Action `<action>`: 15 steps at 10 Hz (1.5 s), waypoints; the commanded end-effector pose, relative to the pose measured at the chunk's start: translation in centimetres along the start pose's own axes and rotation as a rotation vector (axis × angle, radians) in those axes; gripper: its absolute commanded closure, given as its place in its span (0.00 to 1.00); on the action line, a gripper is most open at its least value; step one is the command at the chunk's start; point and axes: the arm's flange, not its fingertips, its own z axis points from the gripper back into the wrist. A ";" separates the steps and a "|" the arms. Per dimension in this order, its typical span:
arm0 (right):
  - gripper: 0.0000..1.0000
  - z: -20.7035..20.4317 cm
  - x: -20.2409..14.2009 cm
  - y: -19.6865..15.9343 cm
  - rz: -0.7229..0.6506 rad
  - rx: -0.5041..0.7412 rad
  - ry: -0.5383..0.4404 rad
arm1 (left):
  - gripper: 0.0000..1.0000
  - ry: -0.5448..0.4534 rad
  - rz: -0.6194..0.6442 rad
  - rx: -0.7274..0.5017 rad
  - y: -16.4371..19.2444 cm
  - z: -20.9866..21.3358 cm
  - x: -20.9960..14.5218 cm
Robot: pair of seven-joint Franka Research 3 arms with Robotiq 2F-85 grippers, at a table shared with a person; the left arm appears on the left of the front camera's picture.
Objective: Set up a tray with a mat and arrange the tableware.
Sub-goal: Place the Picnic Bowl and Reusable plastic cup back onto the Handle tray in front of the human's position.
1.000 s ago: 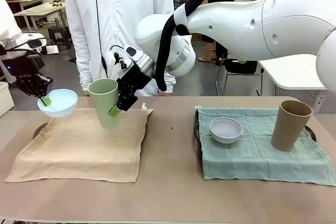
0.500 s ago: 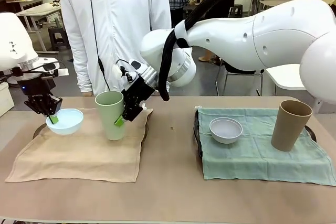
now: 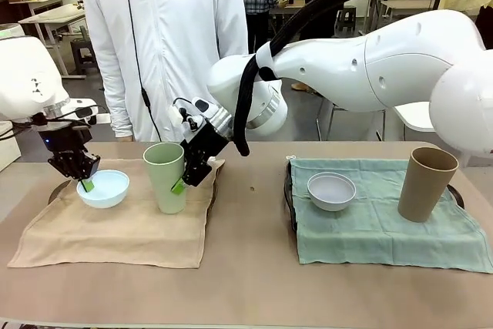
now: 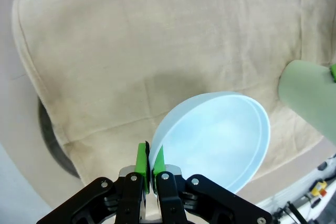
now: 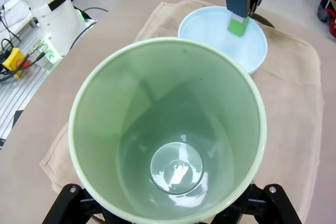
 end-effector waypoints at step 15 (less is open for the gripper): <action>0.00 6.0 -0.5 4.6 -0.133 -0.086 0.056 | 0.00 0.006 -0.104 0.021 1.9 2.2 -3.3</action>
